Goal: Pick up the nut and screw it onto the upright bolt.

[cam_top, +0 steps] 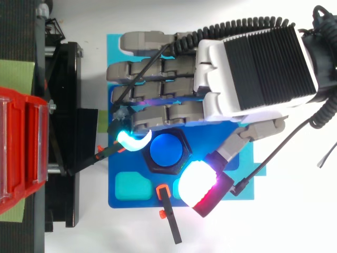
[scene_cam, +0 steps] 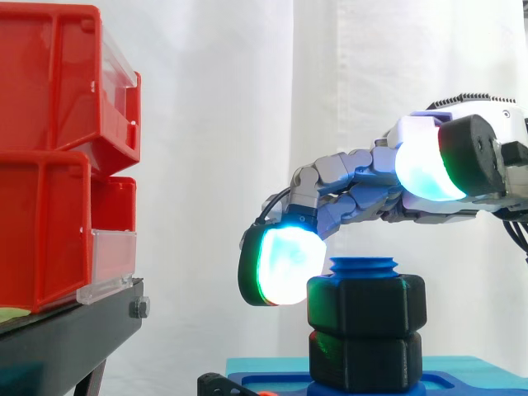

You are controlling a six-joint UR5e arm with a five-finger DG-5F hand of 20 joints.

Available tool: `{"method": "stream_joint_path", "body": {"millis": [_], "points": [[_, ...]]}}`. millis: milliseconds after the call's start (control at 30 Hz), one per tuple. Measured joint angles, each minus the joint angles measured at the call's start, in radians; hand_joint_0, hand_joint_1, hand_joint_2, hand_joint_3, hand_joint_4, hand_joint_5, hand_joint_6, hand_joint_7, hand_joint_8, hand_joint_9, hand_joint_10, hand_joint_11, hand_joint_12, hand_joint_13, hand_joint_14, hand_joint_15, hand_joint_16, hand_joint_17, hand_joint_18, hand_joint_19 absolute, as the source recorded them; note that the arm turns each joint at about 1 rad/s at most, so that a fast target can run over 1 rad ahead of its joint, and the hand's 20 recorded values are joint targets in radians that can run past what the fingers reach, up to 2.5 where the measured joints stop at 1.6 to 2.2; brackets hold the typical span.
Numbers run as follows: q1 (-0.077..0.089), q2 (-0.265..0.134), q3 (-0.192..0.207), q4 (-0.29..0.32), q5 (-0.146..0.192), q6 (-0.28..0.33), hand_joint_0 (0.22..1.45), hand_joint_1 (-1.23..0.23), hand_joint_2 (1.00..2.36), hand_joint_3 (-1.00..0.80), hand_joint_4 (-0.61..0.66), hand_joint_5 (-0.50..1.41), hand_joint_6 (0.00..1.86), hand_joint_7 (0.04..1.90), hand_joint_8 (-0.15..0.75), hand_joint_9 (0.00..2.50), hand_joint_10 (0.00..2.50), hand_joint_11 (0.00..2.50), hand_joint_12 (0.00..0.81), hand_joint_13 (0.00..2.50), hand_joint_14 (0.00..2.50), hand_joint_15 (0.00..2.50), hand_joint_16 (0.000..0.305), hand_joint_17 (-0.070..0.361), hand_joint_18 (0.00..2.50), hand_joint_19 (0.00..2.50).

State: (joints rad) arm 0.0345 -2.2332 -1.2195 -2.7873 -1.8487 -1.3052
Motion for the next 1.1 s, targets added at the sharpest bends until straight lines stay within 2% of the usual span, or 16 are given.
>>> {"method": "stream_joint_path", "body": {"millis": [200, 400, 800, 1100], "points": [[-0.006, 0.000, 0.000, 0.001, -0.002, 0.000, 0.48, -0.13, 1.00, -0.50, 0.15, -0.06, 0.50, 1.44, 0.258, 0.56, 0.00, 0.00, 0.312, 0.28, 0.00, 0.00, 0.041, 0.092, 0.00, 0.00], [-0.012, 0.001, 0.000, 0.000, -0.008, 0.000, 0.50, -0.21, 1.00, -0.50, 0.17, -0.03, 0.50, 1.46, 0.259, 0.66, 0.00, 0.00, 0.291, 0.36, 0.00, 0.00, 0.037, 0.083, 0.01, 0.00], [-0.031, 0.001, 0.000, -0.003, -0.027, 0.000, 0.51, -0.25, 1.00, -0.50, 0.16, -0.01, 0.61, 1.22, 0.258, 0.87, 0.00, 0.00, 0.259, 0.50, 0.00, 0.00, 0.033, 0.075, 0.16, 0.00], [-0.045, 0.001, 0.000, -0.002, -0.042, 0.000, 0.52, -0.25, 1.00, -0.50, 0.12, 0.02, 0.66, 1.10, 0.253, 1.13, 0.00, 0.00, 0.218, 0.68, 0.00, 0.00, 0.028, 0.062, 0.36, 0.00]]}}
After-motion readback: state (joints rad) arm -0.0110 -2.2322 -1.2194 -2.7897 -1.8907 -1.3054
